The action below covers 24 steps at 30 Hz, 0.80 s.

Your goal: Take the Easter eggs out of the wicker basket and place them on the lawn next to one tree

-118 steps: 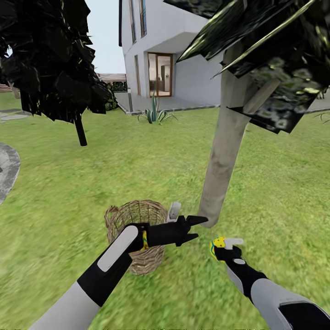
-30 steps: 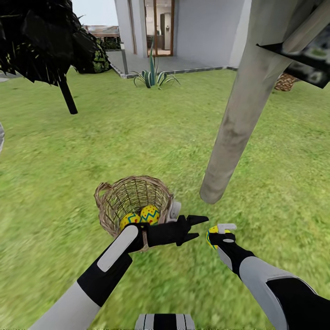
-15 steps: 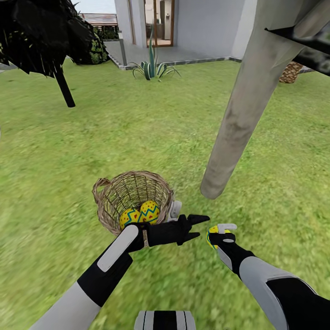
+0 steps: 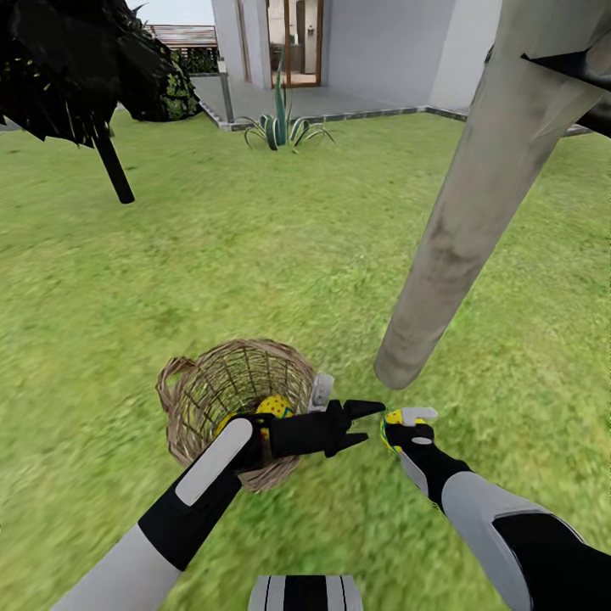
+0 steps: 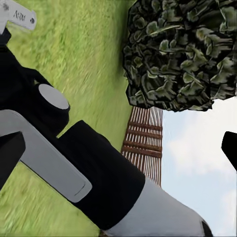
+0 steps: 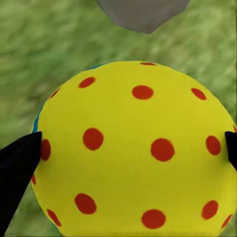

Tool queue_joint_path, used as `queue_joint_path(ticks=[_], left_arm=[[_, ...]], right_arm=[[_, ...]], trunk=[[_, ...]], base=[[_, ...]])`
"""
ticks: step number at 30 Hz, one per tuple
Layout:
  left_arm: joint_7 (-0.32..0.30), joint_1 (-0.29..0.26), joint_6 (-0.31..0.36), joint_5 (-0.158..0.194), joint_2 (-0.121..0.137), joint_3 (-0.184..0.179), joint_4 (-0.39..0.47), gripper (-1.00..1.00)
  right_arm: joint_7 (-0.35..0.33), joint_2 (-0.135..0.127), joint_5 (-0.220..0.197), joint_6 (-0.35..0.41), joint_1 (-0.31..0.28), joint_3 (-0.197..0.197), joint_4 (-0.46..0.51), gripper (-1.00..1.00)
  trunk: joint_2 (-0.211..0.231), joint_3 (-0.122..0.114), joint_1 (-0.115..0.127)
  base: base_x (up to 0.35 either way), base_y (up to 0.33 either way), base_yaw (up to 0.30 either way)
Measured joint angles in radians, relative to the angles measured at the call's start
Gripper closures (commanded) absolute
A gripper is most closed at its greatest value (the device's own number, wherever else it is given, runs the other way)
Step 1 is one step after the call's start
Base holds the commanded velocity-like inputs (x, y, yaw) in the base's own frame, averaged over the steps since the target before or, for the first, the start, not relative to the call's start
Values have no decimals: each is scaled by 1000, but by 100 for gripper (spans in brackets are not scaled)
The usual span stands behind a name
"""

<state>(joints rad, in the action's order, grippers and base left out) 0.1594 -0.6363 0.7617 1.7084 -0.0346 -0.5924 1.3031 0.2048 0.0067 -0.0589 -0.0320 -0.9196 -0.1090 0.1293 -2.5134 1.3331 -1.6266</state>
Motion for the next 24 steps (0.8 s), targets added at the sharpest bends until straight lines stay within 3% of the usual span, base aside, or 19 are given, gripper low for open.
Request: queue_joint_path(ticks=[24], left_arm=[[1,12,0,11,-5,5,74,-100]], right_arm=[[9,-2,-3,29,-14,1,0,100]], trunk=[[-6,93,-11]], base=[[0,0,0]])
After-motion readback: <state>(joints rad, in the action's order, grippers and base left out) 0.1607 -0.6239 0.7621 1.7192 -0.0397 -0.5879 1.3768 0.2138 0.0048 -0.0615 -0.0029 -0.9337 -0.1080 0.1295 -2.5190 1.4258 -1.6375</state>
